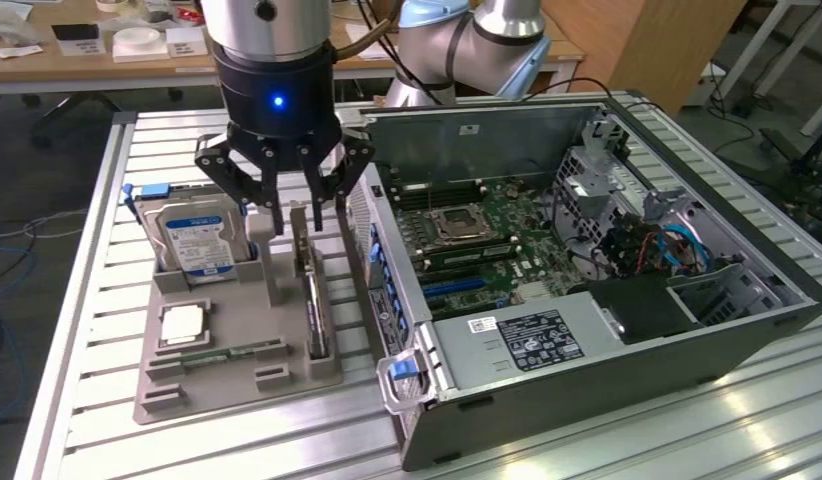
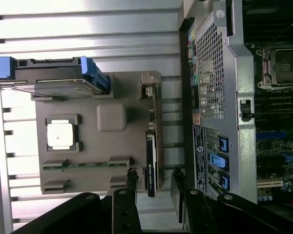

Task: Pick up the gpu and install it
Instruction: 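Pick up the gpu and move the gpu toward the slot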

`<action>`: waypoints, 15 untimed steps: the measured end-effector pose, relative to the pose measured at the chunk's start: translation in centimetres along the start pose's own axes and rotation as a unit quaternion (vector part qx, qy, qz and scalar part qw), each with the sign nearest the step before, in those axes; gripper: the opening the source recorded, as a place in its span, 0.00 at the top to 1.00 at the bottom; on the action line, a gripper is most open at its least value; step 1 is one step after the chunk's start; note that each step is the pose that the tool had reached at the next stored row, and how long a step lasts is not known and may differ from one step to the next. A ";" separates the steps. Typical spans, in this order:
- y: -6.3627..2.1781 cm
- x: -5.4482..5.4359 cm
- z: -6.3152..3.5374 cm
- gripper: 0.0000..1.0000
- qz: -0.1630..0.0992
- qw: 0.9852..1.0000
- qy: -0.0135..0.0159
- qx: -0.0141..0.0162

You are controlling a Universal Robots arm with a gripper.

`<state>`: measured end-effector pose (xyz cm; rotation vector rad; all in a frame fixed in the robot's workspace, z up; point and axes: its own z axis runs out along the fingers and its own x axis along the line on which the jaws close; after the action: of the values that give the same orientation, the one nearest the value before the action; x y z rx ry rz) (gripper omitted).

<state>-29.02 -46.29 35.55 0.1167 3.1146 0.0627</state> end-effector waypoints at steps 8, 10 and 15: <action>-0.02 0.0 0.43 0.58 0.000 1.000 0.000 0.000; -0.02 0.0 0.43 0.58 0.000 1.000 0.000 0.000; -0.03 0.0 0.75 0.58 0.000 1.000 0.000 0.000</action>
<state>-29.03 -46.29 34.80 0.1168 3.1145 0.0640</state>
